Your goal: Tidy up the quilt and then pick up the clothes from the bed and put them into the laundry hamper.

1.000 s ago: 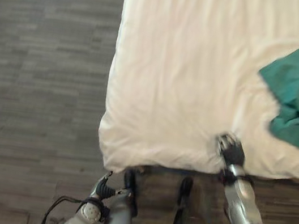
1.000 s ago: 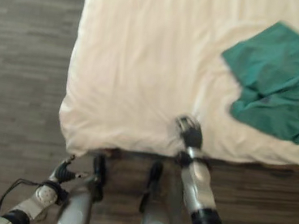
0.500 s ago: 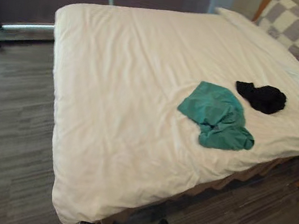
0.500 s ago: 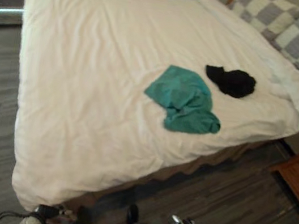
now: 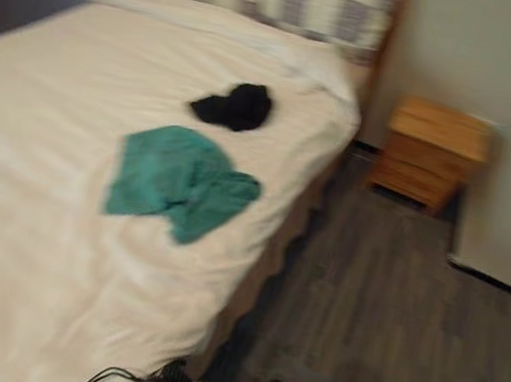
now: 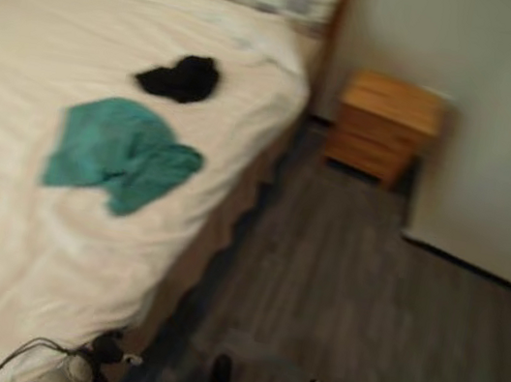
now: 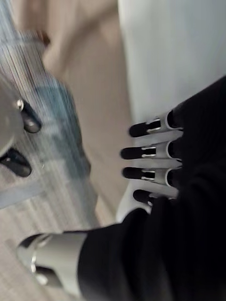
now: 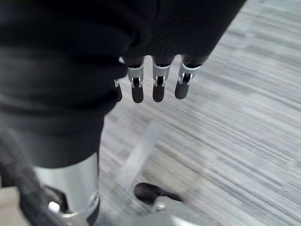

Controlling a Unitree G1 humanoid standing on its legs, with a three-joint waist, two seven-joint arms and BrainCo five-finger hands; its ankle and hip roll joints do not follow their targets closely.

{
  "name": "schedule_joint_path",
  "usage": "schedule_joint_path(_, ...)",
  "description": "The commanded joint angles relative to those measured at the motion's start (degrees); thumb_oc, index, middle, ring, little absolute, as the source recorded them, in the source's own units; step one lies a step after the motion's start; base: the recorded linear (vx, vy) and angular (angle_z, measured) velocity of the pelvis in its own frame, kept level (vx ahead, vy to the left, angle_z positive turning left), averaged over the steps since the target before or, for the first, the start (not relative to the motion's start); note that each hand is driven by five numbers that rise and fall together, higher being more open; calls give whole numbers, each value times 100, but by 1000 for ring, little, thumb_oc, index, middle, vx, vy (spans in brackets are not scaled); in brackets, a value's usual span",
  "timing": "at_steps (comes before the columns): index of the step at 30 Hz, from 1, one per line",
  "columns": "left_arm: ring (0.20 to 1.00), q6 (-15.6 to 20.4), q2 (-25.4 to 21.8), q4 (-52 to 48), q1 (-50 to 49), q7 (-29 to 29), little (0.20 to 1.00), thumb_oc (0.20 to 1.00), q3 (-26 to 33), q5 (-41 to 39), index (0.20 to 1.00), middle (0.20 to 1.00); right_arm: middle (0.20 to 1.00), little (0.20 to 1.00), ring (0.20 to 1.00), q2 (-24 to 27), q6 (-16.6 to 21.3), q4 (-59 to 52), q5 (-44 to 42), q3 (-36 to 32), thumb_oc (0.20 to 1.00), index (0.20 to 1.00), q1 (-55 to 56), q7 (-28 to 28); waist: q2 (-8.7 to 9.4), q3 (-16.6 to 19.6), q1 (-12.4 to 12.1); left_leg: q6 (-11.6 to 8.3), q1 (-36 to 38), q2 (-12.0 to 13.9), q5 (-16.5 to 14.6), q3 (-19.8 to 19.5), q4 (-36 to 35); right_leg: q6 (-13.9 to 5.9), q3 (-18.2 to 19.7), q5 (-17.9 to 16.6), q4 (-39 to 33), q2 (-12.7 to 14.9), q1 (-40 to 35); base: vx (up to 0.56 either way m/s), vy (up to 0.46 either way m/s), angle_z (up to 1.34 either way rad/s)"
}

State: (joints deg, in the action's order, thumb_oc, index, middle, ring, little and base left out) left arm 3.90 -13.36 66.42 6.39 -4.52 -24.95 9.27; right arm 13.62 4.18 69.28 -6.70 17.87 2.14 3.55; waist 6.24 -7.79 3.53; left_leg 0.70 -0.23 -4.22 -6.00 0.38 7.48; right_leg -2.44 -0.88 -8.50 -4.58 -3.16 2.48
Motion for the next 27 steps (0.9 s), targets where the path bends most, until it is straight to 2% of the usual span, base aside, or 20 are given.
schedule_joint_path(1,1000,152,335,370,519,-191,1000,1000,37,74,1000,1000,1000,1000,1000,133,18,-18,-77,-298,1000,1000,-143,91,-363,-353,-114,-176,842,334,-22,341,-1082,-809,-255,341,611,497,375,-297,101,-107)
schedule_joint_path(2,1000,154,323,350,542,-204,1000,1000,61,-8,1000,1000,1000,1000,1000,97,2,10,-139,-366,1000,1000,-167,111,-392,-450,-25,-152,836,352,76,404,-1144,-987,-228,191,873,523,634,-336,-28,-131)
schedule_joint_path(3,1000,152,324,349,595,-224,1000,1000,51,-49,1000,1000,1000,1000,1000,66,-15,81,-207,-462,1000,1000,-159,177,-450,-527,5,-133,775,407,171,381,-1151,-1116,-218,287,1092,545,779,-262,-22,-107)
schedule_joint_path(4,1000,152,325,351,598,-224,1000,1000,50,-49,1000,1000,1000,1000,1000,67,-15,82,-207,-464,1000,1000,-161,177,-450,-527,8,-132,774,406,171,378,-1152,-1117,-220,301,1112,548,788,-224,-20,-75)
schedule_joint_path(5,1000,146,331,344,610,-240,1000,1000,43,-74,1000,1000,1000,1000,1000,55,-34,158,-214,-492,1000,1000,-142,199,-512,-554,23,-122,722,455,213,395,-1149,-1081,-258,482,1312,592,837,-266,-15,-27)
schedule_joint_path(6,1000,140,344,374,588,-258,1000,1000,-20,-30,1000,1000,1000,1000,1000,11,-30,341,-244,-556,1000,1000,-38,249,-609,-545,53,-78,576,493,316,390,-1148,-861,-193,809,1625,663,666,-265,-15,-7)
schedule_joint_path(7,1000,141,345,374,587,-259,1000,1000,-22,-30,1000,1000,1000,1000,1000,11,-29,341,-244,-556,1000,1000,-36,249,-606,-556,55,-78,592,489,312,387,-1150,-862,-194,828,1643,668,658,-255,-49,23)
schedule_joint_path(8,1000,118,315,417,527,-235,1000,1000,-71,31,1000,1000,1000,1000,1000,5,-48,476,-356,-685,1000,1000,42,238,-624,-442,36,-81,500,449,370,350,-1176,-737,49,962,1458,659,278,-77,-34,27)
schedule_joint_path(9,1000,118,315,417,525,-235,1000,1000,-73,32,1000,1000,1000,1000,1000,5,-47,477,-356,-686,1000,1000,44,238,-623,-452,37,-80,515,447,365,348,-1175,-738,46,962,1446,661,255,-95,-103,18)
schedule_joint_path(10,1000,113,325,529,392,-214,1000,1000,-118,172,1000,1000,1000,1000,1000,-49,-59,568,-485,-780,1000,1000,149,219,-560,-284,-33,-82,447,383,355,303,-1129,-634,258,1056,927,651,-142,-13,-68,2)
schedule_joint_path(13,1000,112,319,547,357,-201,1000,1000,-41,123,1000,1000,1000,1000,1000,-33,-59,574,-490,-796,1000,1000,159,210,-583,-233,-56,-120,444,395,369,339,-1133,-669,228,1001,765,707,-185,-44,-70,16)
schedule_joint_path(14,1000,91,240,555,241,-219,1000,1000,77,114,1000,1000,1000,1000,1000,73,-70,597,-404,-752,1000,1000,130,179,-600,-157,-108,-155,418,432,417,383,-1133,-674,187,889,323,780,-376,-85,-71,1)
schedule_joint_path(16,1000,91,205,548,205,-188,1000,1000,136,94,1000,1000,1000,1000,1000,154,-68,564,-388,-747,1000,1000,76,148,-614,-113,-126,-177,445,448,445,380,-1192,-662,138,865,231,790,-439,-67,-80,1)
schedule_joint_path(17,1000,137,-541,710,76,-101,1000,1000,561,380,1000,1000,1000,1000,1000,316,-16,-33,252,-394,1000,1000,104,62,-591,-331,336,-515,545,1110,572,2133,-1248,-677,-863,926,629,1121,-186,-5,-134,3)
schedule_joint_path(22,1000,129,-474,713,12,-85,1000,1000,536,399,1000,1000,1000,1000,1000,320,-9,50,210,-382,1000,1000,84,49,-631,-319,345,-639,658,1270,642,2089,-1226,-560,-994,1045,513,976,-349,80,-174,12)
schedule_joint_path(23,1000,107,-457,667,6,-114,1000,1000,453,500,1000,1000,1000,1000,1000,337,-7,140,173,-407,1000,1000,34,26,-593,-388,305,-690,519,1438,652,2030,-423,-422,-999,1128,417,886,-525,109,-296,-17)
schedule_joint_path(24,1000,100,-447,599,40,-155,1000,1000,375,554,1000,1000,1000,1000,1000,385,11,134,134,-411,1000,1000,-94,56,-543,-468,228,-747,230,1590,908,1912,246,-316,-990,1146,323,815,-671,146,-394,0)
schedule_joint_path(25,1000,104,-400,551,69,-196,1000,1000,320,573,1000,1000,1000,1000,1000,430,25,89,107,-412,1000,1000,-206,107,-483,-562,148,-717,-69,1698,1071,1726,861,-230,-982,1158,266,793,-775,78,-223,1)
schedule_joint_path(26,1000,104,-400,552,72,-197,1000,1000,320,573,1000,1000,1000,1000,1000,430,25,89,108,-414,1000,1000,-209,107,-492,-562,157,-721,-93,1712,1057,1709,894,-226,-992,1157,264,783,-773,91,-180,-8)
schedule_joint_path(27,1000,90,-369,560,103,-247,1000,1000,289,592,1000,1000,1000,1000,1000,468,39,34,76,-408,1000,1000,-296,148,-436,-627,94,-669,-283,1734,1132,1604,1251,-168,-987,1185,228,786,-870,261,-171,-40)
